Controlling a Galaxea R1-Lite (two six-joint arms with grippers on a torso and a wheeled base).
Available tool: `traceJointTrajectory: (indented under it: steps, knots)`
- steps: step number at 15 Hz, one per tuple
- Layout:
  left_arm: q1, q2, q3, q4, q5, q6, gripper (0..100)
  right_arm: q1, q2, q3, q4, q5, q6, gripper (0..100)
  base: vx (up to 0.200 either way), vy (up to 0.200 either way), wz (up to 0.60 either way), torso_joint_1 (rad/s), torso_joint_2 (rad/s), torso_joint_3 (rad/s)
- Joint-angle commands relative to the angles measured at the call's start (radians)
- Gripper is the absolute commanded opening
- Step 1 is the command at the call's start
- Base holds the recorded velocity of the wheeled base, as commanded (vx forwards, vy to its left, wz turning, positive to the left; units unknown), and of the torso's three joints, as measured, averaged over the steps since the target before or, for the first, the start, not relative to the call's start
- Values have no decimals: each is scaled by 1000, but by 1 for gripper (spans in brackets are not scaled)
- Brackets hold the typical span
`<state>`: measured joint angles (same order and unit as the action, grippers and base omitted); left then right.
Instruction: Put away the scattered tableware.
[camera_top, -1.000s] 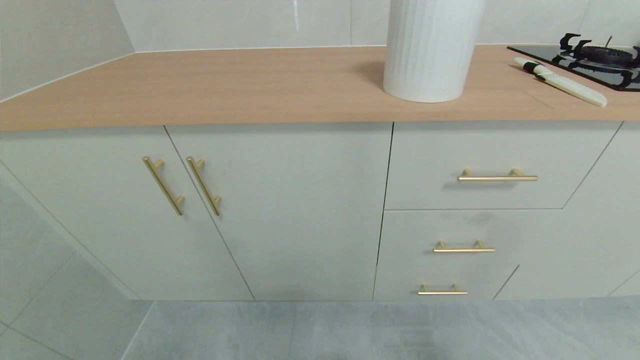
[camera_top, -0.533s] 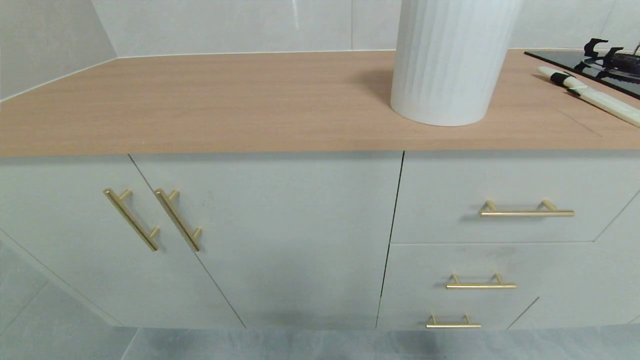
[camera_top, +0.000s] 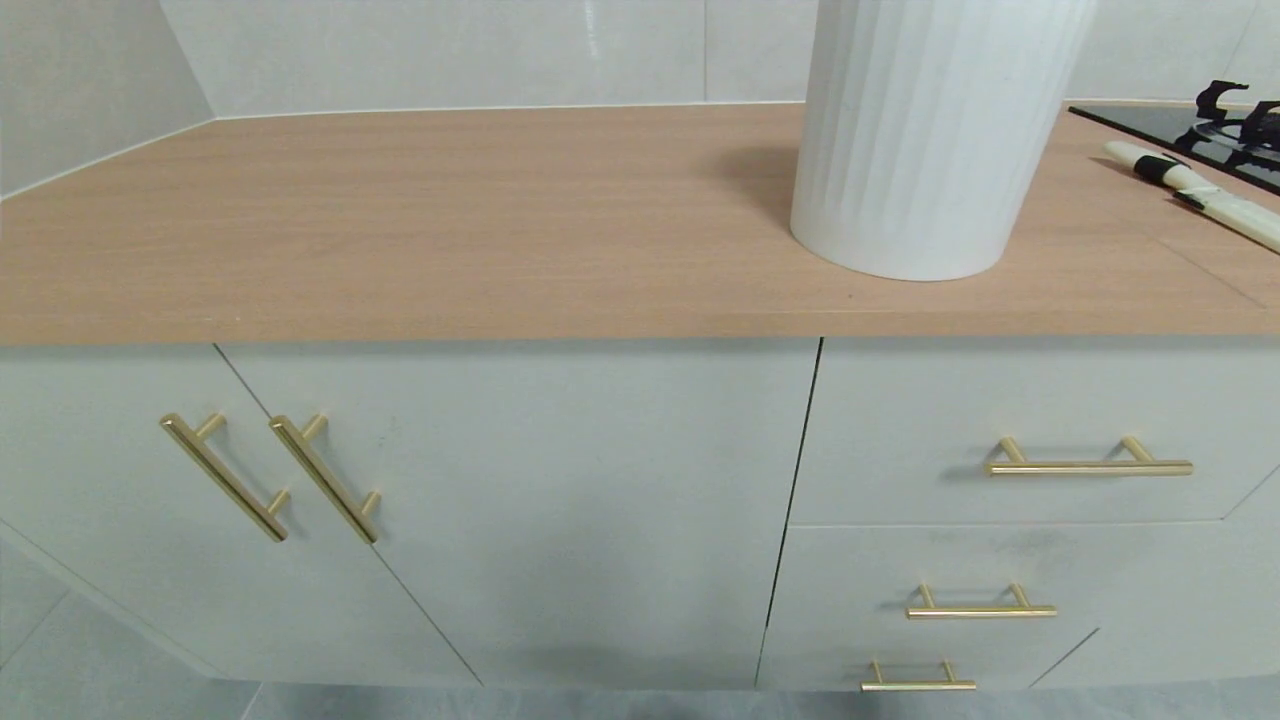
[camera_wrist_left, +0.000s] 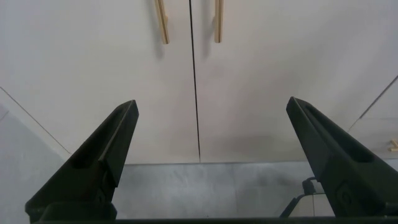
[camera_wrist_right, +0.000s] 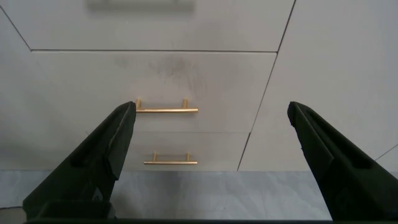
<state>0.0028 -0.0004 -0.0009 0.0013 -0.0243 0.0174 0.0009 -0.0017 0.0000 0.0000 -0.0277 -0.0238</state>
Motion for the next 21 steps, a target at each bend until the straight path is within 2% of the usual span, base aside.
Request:
traceJointTrajectory:
  steps: [1,3,12,21]
  knots:
    - [0,0,1,0,0,1,100,-1,2,0,0,0,-1,100,0,0,0,0,0,0]
    - [0,0,1,0,0,2,100,1,2,0,0,0,-1,100,0,0,0,0,0,0]
    - [0,0,1,0,0,1,100,1,3,0,0,0,-1,100,0,-200,0,1,3,3]
    - [0,0,1,0,0,-7,100,1,2,0,0,0,-1,100,0,0,0,0,0,0]
